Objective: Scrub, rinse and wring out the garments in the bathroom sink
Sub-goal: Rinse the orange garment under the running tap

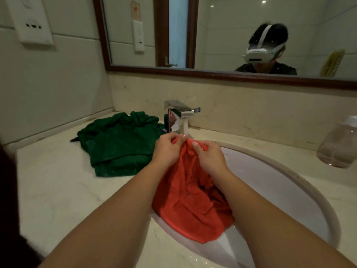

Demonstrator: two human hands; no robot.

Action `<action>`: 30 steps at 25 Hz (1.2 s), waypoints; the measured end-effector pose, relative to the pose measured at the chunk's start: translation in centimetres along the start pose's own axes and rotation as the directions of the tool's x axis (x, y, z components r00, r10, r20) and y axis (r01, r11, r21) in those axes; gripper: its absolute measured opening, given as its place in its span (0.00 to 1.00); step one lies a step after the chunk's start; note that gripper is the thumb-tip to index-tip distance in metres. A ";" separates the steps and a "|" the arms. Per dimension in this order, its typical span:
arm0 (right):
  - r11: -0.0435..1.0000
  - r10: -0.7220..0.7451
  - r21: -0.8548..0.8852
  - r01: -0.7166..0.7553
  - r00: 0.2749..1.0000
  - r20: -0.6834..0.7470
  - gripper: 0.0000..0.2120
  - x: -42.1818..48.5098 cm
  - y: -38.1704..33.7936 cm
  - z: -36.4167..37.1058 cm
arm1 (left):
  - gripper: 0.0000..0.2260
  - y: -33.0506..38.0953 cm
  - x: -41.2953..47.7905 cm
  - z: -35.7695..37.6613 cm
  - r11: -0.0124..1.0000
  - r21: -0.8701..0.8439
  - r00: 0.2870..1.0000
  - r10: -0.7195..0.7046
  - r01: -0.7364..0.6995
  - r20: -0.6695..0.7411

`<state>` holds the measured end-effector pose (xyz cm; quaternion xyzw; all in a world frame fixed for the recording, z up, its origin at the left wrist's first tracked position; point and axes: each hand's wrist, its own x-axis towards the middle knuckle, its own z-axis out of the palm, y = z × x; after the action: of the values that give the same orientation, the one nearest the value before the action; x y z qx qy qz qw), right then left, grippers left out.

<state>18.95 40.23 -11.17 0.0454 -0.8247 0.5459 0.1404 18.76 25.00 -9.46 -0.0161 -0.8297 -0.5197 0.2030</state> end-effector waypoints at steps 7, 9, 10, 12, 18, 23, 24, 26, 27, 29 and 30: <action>0.996 -0.032 0.085 0.038 0.997 -0.063 0.13 1.7 -0.2 1.2 | 0.11 -0.3 1.9 0.5 0.990 -0.141 0.997 -0.012 0.002 -0.075; 0.993 -0.037 0.113 0.044 0.997 -0.067 0.11 1.9 -0.2 1.5 | 0.11 -0.2 1.9 0.8 0.974 -0.220 0.994 -0.066 0.046 -0.088; 0.990 -0.036 0.137 0.044 0.997 -0.063 0.09 1.8 -0.4 1.6 | 0.10 -0.1 1.9 0.9 0.970 -0.235 0.992 -0.081 0.057 -0.092; 0.982 -0.046 0.179 0.056 0.997 -0.058 0.07 1.7 -0.7 1.7 | 0.09 0.1 1.8 0.8 0.967 -0.248 0.990 -0.089 0.060 -0.107; 0.974 -0.122 0.187 0.130 0.991 -0.052 0.09 1.5 -1.7 1.5 | 0.04 0.9 1.3 -0.2 0.973 -0.159 0.968 0.135 -0.170 -0.211; 0.961 -0.176 0.200 0.192 0.980 -0.092 0.08 1.9 -1.7 2.0 | 0.04 0.6 1.5 -0.5 0.973 -0.065 0.954 0.203 -0.222 -0.222; 0.958 -0.174 0.211 0.193 0.979 -0.105 0.08 2.2 -1.5 2.0 | 0.03 0.5 1.5 -0.4 0.975 -0.069 0.959 0.195 -0.213 -0.207; 0.959 -0.154 0.223 0.175 0.982 -0.110 0.08 2.3 -1.3 2.0 | 0.03 0.4 1.5 -0.2 0.977 -0.082 0.965 0.179 -0.198 -0.192; 0.958 -0.146 0.231 0.167 0.984 -0.104 0.08 2.3 -1.3 2.0 | 0.04 0.6 1.5 -0.1 0.976 -0.086 0.964 0.179 -0.198 -0.197; 0.952 -0.152 0.252 0.172 0.984 -0.097 0.08 2.4 -1.1 2.1 | 0.05 1.1 1.6 0.0 0.973 -0.119 0.959 0.168 -0.199 -0.229; 0.952 -0.166 0.243 0.187 0.981 -0.105 0.08 2.4 -1.2 2.3 | 0.06 1.4 1.7 0.2 0.970 -0.140 0.957 0.160 -0.198 -0.244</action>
<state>16.55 37.87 -10.31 0.1135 -0.7350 0.6326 0.2160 17.50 25.48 -7.69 -0.0476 -0.7502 -0.5637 0.3424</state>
